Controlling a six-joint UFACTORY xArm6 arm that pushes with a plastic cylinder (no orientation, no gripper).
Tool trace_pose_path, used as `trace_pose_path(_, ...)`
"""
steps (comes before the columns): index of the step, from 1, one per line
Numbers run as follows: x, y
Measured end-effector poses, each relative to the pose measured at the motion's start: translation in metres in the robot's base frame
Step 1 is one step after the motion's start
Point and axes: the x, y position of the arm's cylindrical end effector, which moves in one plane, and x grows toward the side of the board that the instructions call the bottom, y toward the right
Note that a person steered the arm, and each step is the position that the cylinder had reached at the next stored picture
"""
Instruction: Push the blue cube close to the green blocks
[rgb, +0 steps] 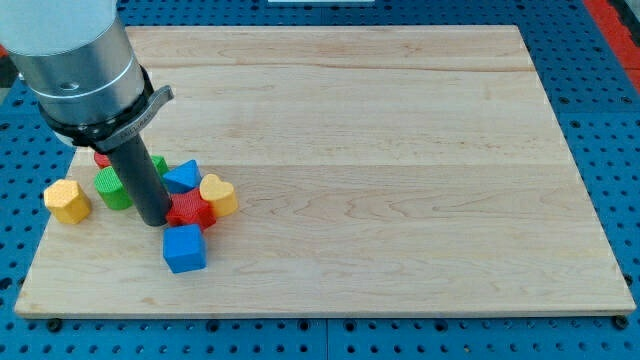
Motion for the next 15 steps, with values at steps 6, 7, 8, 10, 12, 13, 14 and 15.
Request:
trace_pose_path(6,0.067,0.051)
trace_pose_path(7,0.043,0.035)
trace_pose_path(8,0.030,0.028)
trace_pose_path(10,0.021,-0.002)
trace_pose_path(12,0.062,-0.130)
trace_pose_path(13,0.033,-0.131)
trace_pose_path(14,0.033,-0.131)
trace_pose_path(15,0.022,-0.131)
